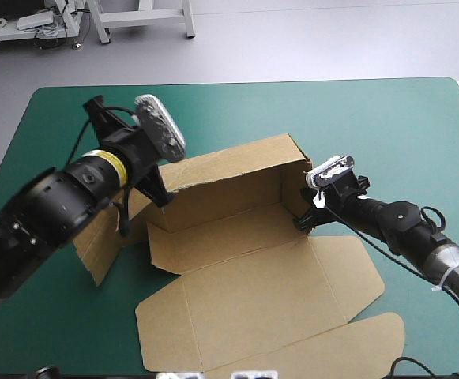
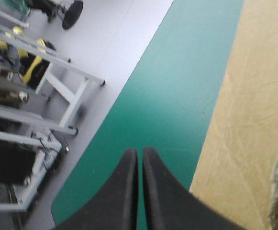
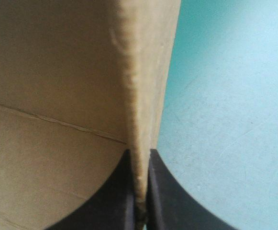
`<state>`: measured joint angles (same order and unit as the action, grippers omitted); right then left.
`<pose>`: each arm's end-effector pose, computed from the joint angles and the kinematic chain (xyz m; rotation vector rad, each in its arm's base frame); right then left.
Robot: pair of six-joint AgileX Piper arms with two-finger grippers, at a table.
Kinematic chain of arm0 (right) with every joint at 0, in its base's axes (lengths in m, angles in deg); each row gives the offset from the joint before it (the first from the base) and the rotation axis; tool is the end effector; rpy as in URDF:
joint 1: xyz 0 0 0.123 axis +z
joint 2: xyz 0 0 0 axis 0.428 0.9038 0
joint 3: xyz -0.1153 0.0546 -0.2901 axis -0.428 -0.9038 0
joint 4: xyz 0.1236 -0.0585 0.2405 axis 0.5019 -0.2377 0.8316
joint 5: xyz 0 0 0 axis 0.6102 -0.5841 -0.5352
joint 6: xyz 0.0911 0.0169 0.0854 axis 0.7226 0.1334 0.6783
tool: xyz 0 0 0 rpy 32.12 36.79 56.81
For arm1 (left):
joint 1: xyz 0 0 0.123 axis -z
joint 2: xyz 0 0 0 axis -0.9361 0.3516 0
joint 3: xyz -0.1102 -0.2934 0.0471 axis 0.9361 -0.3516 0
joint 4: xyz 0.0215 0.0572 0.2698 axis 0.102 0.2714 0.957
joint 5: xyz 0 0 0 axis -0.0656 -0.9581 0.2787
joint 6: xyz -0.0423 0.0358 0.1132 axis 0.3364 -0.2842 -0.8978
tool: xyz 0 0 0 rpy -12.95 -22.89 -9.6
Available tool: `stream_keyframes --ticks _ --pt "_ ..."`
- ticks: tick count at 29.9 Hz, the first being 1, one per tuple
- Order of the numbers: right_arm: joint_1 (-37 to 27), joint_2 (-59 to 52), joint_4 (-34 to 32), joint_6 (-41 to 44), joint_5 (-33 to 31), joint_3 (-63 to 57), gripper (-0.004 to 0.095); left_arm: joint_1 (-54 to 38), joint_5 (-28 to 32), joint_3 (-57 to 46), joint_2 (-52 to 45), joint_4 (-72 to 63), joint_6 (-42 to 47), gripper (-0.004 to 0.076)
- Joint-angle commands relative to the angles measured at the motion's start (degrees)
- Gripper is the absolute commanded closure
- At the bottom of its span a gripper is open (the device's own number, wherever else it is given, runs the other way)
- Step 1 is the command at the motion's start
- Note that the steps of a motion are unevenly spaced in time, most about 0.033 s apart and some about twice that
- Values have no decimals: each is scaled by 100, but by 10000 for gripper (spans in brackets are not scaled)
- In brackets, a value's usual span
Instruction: Fold the box
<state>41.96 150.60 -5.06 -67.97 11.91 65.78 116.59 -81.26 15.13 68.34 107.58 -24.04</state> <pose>0.3003 0.1208 0.2558 -0.6381 2.0620 0.3189 0.2305 -0.1641 0.4869 1.1039 1.7405 0.3491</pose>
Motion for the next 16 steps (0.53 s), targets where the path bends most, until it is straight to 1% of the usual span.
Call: stream_keyframes --ticks 1,4,5,8,12,14,16 --pt "-25 -306 -392 435 -136 262 926 -830 -18 309 -190 -544 -35 709" --pt "-25 -398 -1211 1035 -609 442 926 -1493 -98 309 -225 -1106 -35 709" --pt "-25 -413 -1576 1349 -790 537 926 -1706 -112 309 -225 -1277 -35 710" --pt "-25 -462 -2770 2514 -1359 899 926 -2214 -171 309 -225 -1598 -35 710" --pt "-25 -462 -4536 4514 -2195 1429 926 -2813 -319 309 -225 -1699 -35 710" --pt "-25 -462 -5172 5298 -2610 1657 926 -3082 -371 309 -225 -1712 -35 710" --pt "-25 -462 -5531 5726 -2932 1812 926 -3286 -405 309 -225 -1791 -35 710"
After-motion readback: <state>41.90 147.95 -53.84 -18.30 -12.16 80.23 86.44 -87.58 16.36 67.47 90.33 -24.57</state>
